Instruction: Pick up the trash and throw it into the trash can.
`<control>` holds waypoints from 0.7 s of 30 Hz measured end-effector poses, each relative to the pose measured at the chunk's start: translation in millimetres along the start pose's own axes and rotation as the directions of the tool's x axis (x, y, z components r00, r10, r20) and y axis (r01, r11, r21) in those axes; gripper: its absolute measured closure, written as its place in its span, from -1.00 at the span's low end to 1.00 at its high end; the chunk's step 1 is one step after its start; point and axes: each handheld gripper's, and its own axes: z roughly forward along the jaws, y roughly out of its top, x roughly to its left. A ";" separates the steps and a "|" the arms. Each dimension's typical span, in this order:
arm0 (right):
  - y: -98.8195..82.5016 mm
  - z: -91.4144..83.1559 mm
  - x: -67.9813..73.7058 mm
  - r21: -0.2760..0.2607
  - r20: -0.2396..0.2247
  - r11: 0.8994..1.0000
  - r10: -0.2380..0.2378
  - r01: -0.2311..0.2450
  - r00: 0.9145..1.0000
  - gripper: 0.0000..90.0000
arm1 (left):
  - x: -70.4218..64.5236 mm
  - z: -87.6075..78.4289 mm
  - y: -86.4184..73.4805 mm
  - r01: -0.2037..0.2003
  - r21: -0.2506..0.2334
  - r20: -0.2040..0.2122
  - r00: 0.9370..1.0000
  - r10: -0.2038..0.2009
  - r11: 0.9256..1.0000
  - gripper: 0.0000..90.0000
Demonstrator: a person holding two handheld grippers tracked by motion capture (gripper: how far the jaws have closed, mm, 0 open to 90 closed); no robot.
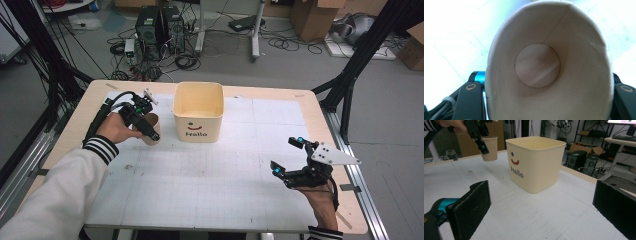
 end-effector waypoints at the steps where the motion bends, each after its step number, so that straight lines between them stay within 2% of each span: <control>1: 0.2 -0.1 -0.1 -0.002 0.001 1.000 0.000 0.000 1.000 -0.99 | -0.6 -3.1 1.3 -0.004 -0.002 -0.001 1.000 0.004 1.000 -0.24; 10: 0.2 -0.1 0.1 0.000 -0.001 1.000 0.002 -0.002 1.000 -0.99 | -6.2 -28.5 11.6 -0.036 -0.035 -0.005 0.999 0.036 0.999 -0.24; 21: 0.4 -0.4 -0.1 -0.002 0.000 1.000 0.000 0.000 1.000 -0.99 | -5.7 -59.4 20.0 -0.049 -0.073 -0.009 0.999 0.049 0.996 -0.24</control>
